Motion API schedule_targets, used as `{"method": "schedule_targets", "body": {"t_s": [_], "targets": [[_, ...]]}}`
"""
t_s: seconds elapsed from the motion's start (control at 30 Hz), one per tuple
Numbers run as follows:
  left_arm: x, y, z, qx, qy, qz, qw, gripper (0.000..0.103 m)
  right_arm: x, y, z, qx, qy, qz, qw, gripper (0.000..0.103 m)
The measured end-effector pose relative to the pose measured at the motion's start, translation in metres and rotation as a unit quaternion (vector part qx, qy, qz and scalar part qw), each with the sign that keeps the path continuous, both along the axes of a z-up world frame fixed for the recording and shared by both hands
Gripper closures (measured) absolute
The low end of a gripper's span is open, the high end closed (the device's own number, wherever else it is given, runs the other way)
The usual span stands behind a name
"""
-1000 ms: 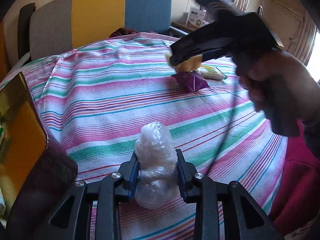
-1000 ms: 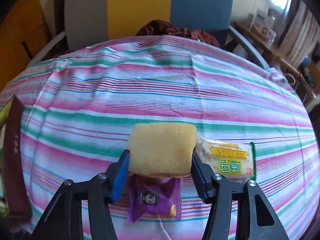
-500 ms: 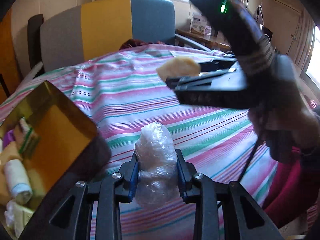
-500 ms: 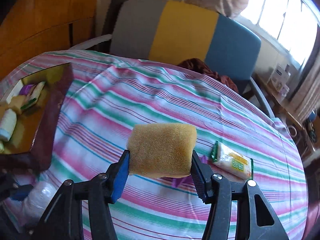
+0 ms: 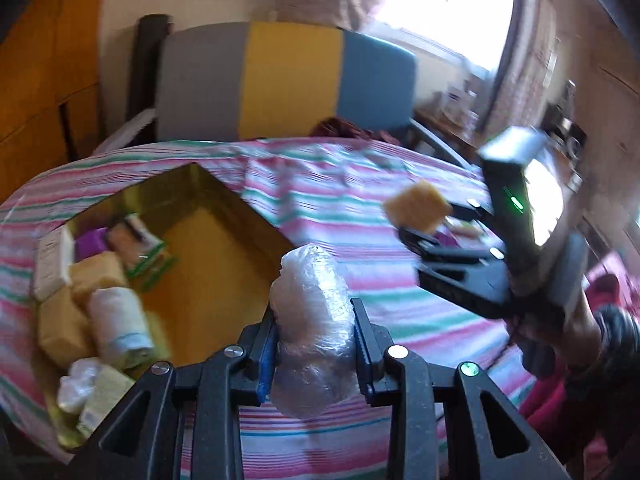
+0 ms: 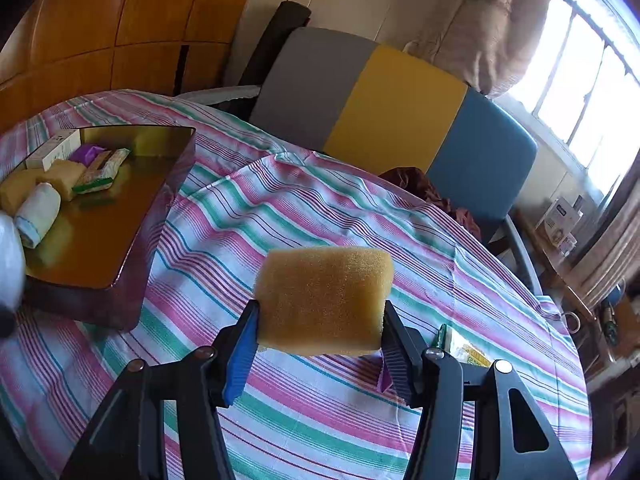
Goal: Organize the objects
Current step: 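Lower the white bundle into the gold tray, open left tool, while right tool holds sponge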
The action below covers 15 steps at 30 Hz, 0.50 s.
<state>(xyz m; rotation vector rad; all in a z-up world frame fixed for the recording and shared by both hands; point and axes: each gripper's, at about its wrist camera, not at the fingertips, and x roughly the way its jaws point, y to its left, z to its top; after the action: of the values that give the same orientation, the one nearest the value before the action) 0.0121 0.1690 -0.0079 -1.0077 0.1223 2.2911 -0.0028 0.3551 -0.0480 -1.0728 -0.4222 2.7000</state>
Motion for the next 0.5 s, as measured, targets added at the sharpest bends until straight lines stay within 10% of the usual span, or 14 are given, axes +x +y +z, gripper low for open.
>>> {"method": "schedule_targets", "body": {"t_s": [0.5], "targets": [[-0.045,-0.055,-0.003,-0.006,-0.022,0.118,0.9928,0.071,-0.001,-0.010,-0.001,0.034,0.004,0.009,0.999,0.045]]}}
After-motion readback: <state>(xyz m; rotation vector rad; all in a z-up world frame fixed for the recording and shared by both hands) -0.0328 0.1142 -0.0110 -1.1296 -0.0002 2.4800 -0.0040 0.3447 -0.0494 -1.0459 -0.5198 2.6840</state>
